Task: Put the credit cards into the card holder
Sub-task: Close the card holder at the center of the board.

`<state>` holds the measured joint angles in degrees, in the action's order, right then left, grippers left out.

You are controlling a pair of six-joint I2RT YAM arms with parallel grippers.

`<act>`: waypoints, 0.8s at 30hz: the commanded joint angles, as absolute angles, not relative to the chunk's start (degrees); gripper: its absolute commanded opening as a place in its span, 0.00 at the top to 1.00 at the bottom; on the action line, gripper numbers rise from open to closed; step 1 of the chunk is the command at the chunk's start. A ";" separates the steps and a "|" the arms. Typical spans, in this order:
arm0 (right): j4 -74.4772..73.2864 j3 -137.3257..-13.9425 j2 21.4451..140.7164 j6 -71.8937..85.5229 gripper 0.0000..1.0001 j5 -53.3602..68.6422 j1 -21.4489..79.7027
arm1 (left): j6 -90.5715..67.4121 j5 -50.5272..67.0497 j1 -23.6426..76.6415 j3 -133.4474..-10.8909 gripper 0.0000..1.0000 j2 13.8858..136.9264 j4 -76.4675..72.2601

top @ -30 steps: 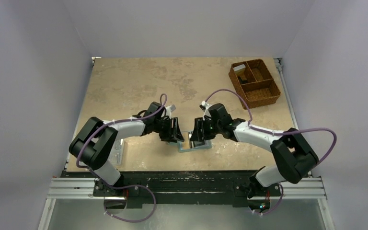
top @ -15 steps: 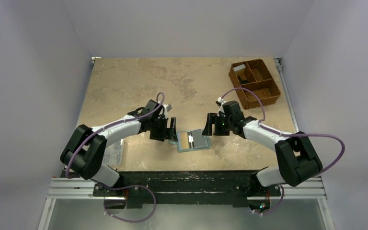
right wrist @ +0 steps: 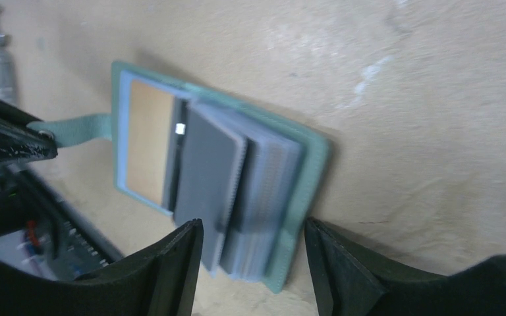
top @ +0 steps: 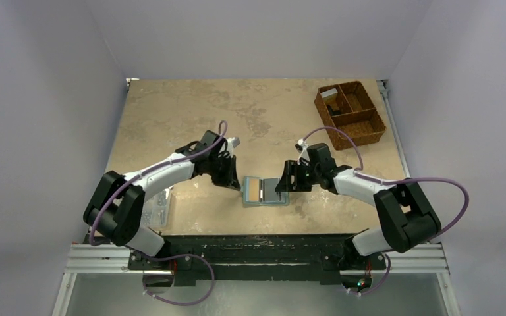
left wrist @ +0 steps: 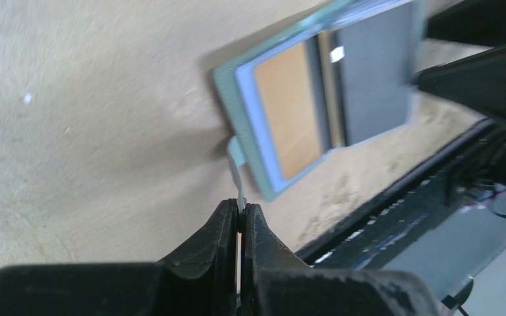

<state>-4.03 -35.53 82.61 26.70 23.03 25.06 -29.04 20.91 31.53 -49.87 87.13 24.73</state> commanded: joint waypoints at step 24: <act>4.21 -25.80 73.47 33.93 0.23 33.10 9.30 | -41.41 39.62 44.74 -63.63 0.38 101.65 -1.02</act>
<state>3.03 -26.09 73.60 35.57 31.11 9.41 -44.84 39.11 45.78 -61.08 107.28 -2.33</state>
